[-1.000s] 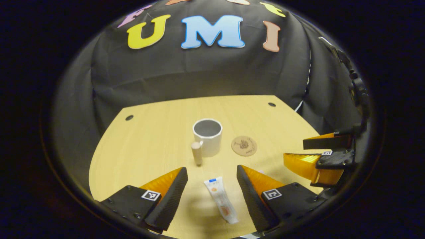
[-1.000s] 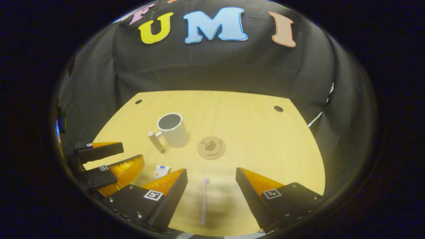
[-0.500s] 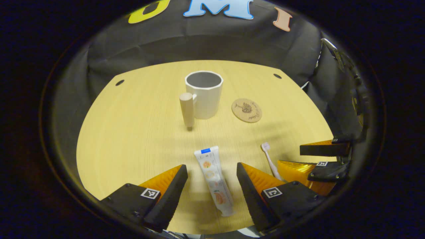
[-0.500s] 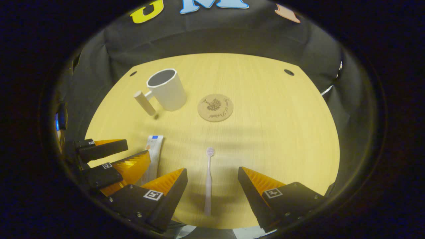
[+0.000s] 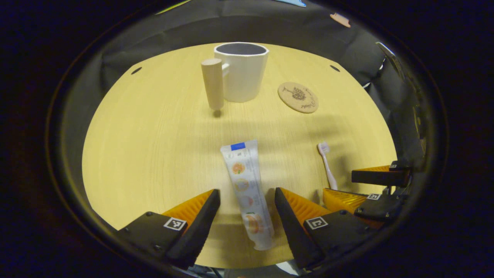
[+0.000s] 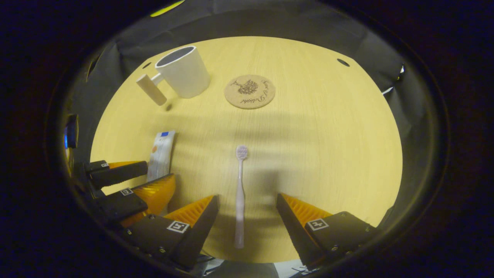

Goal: Put the toothbrush and toothpaste on the desktop into the cup, then pick up the cup and place it on the coaster on the desktop.

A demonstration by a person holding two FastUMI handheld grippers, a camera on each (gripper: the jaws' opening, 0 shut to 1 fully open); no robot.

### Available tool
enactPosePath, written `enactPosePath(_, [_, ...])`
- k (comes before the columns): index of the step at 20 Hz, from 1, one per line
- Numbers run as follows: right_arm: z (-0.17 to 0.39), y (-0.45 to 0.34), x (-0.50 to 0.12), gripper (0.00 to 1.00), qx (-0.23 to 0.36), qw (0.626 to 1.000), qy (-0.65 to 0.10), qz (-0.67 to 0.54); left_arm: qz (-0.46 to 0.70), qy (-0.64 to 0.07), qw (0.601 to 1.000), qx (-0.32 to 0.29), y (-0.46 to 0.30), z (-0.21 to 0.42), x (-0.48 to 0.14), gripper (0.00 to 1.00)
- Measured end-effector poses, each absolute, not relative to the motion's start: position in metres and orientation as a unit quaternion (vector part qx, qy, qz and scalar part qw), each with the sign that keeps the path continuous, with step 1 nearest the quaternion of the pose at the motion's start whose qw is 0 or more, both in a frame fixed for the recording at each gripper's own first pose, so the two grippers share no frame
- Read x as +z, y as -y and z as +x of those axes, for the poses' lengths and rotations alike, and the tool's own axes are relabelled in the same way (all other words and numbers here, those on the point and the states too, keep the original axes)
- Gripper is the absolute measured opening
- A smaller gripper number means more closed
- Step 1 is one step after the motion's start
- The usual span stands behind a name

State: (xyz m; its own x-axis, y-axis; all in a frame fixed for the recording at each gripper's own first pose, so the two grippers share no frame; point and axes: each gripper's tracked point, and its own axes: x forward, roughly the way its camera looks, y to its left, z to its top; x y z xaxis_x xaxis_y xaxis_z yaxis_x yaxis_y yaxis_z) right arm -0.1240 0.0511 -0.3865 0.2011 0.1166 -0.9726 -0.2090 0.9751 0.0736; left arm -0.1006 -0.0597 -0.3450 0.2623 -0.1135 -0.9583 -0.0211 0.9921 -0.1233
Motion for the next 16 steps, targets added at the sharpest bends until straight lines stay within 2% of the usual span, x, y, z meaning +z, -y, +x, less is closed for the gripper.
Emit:
enactPosePath(11, [-0.134,-0.042,-0.399,0.93,0.086,0.716,-0.69,-0.064,-0.029,-0.642,0.766,-0.01,0.057,-0.098,-0.35,0.95])
enactPosePath(12, [-0.136,-0.043,-0.393,0.83,0.083,0.714,-0.693,-0.062,-0.028,-0.647,0.762,-0.009,0.056,-0.099,-0.35,0.96])
enactPosePath(13, [-0.134,-0.043,-0.395,0.8,0.081,0.711,-0.696,-0.062,-0.025,-0.646,0.763,-0.007,0.054,-0.097,-0.351,0.95])
enactPosePath(14, [-0.135,-0.042,-0.397,0.8,0.076,0.71,-0.698,-0.057,-0.029,-0.646,0.763,-0.004,0.051,-0.095,-0.352,0.84])
enactPosePath(15, [-0.136,-0.042,-0.392,0.51,0.071,0.707,-0.702,-0.052,-0.033,-0.647,0.762,-0.001,0.05,-0.096,-0.35,0.75])
enactPosePath(16, [-0.136,-0.041,-0.395,0.4,0.069,0.704,-0.705,-0.052,-0.032,-0.646,0.763,0.003,0.049,-0.095,-0.351,0.74])
